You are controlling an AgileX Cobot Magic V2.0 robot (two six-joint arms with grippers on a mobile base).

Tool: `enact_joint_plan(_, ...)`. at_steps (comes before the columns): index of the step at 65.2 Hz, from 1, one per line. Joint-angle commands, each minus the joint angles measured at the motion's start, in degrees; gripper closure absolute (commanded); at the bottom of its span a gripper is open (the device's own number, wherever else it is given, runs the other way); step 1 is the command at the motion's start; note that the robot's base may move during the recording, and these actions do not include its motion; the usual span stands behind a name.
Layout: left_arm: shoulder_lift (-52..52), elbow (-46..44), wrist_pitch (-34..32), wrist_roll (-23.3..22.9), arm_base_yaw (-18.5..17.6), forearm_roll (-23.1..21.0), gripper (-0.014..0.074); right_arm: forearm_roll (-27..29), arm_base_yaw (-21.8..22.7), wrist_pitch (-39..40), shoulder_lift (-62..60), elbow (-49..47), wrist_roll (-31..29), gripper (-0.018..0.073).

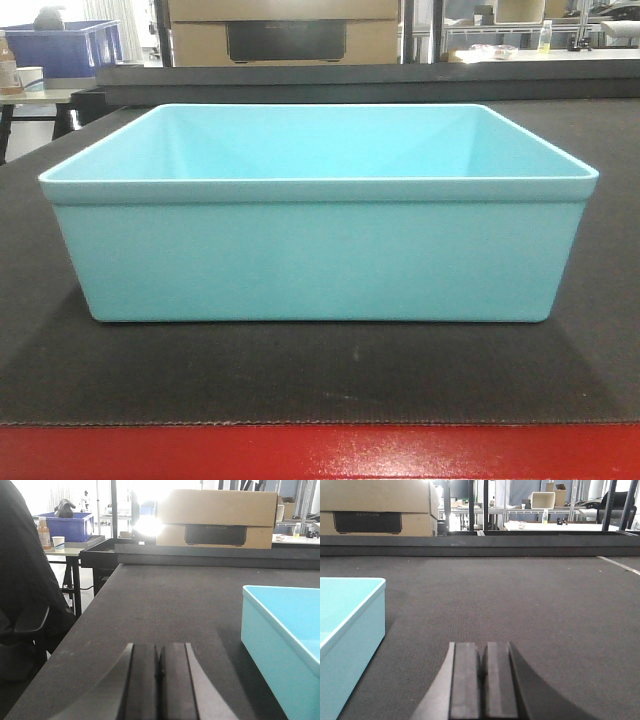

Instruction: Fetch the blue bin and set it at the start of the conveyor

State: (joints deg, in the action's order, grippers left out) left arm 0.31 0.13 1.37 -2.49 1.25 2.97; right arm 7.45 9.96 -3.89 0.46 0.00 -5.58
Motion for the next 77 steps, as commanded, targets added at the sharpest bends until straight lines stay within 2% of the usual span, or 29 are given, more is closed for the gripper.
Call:
enact_joint_plan(1, -0.31, -0.13, -0.98, 0.27, 0.16, -0.13, 0.0707, 0.16, 0.07, 1.82, -0.46, 0.00, -0.54, 0.0721)
enact_joint_plan(77, -0.31, -0.13, -0.98, 0.27, 0.16, -0.13, 0.0707, 0.16, 0.07, 2.71, -0.46, 0.00, -0.54, 0.0721)
